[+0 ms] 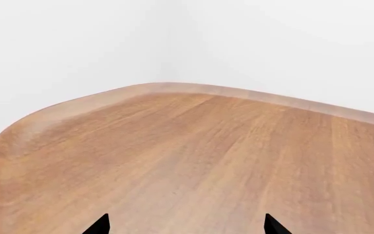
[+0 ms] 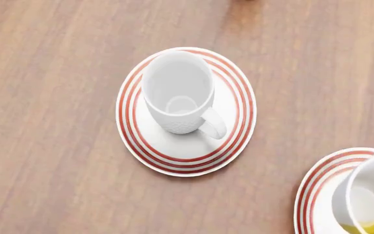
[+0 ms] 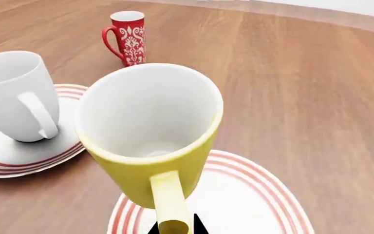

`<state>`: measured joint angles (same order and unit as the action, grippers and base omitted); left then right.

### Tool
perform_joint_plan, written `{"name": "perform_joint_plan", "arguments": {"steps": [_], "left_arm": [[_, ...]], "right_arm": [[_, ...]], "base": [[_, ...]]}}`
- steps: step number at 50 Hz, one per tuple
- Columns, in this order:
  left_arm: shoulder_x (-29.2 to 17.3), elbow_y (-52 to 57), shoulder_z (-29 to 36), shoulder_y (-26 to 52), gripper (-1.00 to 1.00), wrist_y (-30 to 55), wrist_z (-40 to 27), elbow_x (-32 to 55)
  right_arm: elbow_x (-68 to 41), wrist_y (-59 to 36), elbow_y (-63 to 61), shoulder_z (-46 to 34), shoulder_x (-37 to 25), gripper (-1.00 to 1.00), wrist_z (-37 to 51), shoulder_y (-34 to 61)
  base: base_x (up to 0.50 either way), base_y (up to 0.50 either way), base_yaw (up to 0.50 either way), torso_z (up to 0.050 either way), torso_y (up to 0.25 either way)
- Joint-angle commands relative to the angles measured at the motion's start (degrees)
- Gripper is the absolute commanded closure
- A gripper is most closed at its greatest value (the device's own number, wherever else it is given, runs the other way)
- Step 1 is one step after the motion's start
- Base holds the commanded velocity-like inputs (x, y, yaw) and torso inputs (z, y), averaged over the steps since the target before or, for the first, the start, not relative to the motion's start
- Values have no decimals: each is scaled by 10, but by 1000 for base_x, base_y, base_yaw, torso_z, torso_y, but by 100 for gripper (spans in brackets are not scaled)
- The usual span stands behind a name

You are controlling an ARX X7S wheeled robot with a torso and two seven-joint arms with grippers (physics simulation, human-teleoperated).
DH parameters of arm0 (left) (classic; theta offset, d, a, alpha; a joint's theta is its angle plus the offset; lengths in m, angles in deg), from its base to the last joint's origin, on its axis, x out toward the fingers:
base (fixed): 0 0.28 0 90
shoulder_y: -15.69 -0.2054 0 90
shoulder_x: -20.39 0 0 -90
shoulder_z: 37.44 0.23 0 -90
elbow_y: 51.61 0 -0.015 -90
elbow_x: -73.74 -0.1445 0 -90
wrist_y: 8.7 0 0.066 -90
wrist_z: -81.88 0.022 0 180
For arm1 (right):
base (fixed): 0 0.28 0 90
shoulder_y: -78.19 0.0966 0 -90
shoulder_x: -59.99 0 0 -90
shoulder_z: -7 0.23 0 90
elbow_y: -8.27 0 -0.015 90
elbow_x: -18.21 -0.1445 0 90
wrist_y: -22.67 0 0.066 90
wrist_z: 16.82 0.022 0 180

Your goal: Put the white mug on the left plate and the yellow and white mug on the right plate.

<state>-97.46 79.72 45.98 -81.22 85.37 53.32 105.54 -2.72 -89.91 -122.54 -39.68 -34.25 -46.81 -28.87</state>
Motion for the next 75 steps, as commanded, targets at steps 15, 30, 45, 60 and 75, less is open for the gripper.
{"name": "perform_joint_plan", "arguments": {"steps": [15, 30, 45, 60, 75], "left_arm": [[-4, 5, -1, -2, -100, 0, -4, 2], [-5, 7, -2, -3, -100, -1, -6, 3], [-6, 8, -1, -6, -100, -4, -6, 3], [-7, 9, -1, -7, -100, -5, -7, 2], [-9, 8, 0, -4, -100, -2, -11, 2]], "right_arm": [[8, 33, 88, -10, -19, 100, 18, 16], [12, 55, 130, -18, -22, 100, 21, 19], [23, 77, 180, -36, -26, 100, 24, 26], [1, 95, 159, -24, -21, -100, 30, 17], [-107, 172, 99, 4, -12, -100, -46, -24]], "base": [[0, 0, 0, 0, 0], [0, 0, 0, 0, 1], [0, 0, 0, 0, 0], [0, 0, 0, 0, 0], [0, 0, 0, 0, 0]]}}
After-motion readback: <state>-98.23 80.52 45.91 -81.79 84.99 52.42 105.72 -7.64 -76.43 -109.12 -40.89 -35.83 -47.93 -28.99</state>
